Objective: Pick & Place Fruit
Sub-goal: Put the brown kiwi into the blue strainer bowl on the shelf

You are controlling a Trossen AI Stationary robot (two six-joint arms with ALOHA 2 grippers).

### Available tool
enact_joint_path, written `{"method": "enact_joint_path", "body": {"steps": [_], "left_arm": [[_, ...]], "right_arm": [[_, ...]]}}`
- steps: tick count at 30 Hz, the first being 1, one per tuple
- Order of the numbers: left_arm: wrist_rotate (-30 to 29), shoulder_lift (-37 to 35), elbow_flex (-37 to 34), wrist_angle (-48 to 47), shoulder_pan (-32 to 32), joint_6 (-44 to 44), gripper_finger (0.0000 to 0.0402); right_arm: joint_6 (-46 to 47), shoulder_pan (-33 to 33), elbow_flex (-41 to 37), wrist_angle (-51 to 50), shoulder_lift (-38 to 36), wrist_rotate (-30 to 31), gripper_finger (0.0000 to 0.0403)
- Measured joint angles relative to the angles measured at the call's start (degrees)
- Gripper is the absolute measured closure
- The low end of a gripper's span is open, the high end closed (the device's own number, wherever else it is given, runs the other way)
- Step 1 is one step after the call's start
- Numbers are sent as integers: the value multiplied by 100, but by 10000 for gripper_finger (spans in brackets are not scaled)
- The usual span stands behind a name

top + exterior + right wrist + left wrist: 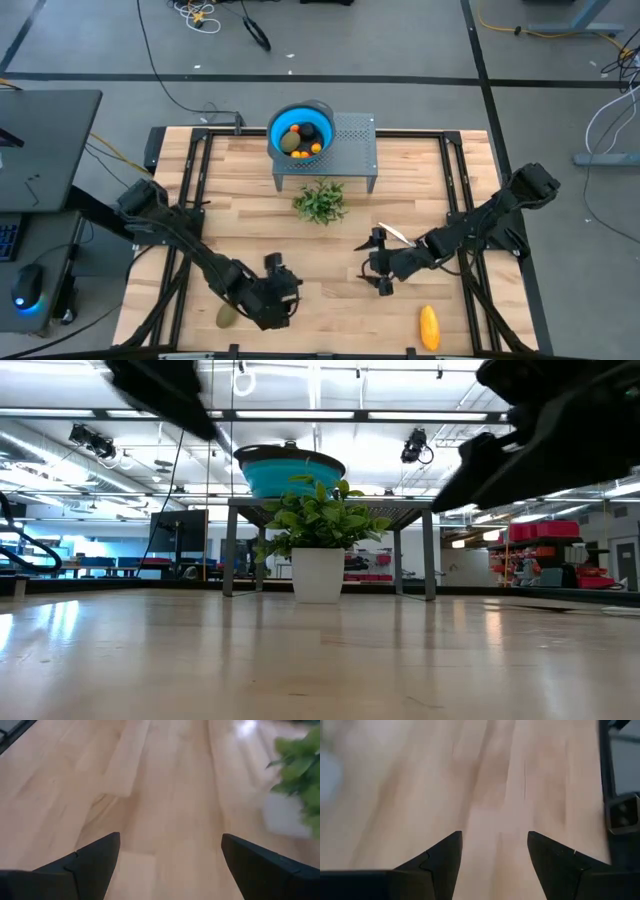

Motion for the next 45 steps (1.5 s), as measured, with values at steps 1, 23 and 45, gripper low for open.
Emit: {"method": "enact_joint_path", "body": {"steps": [1,23,45], "left_arm": [[309,1,208,-505,0,-474,168],[2960,20,452,-2573,-1156,-6632,150],[2807,26,-533,-1982,-1576,-7324,36]], "right_arm": [[-131,-60,-36,117,0,0,43],[-1461,-942,-227,717,0,-541,43],[-1046,-1038,-227,639,0,-929,43]]}}
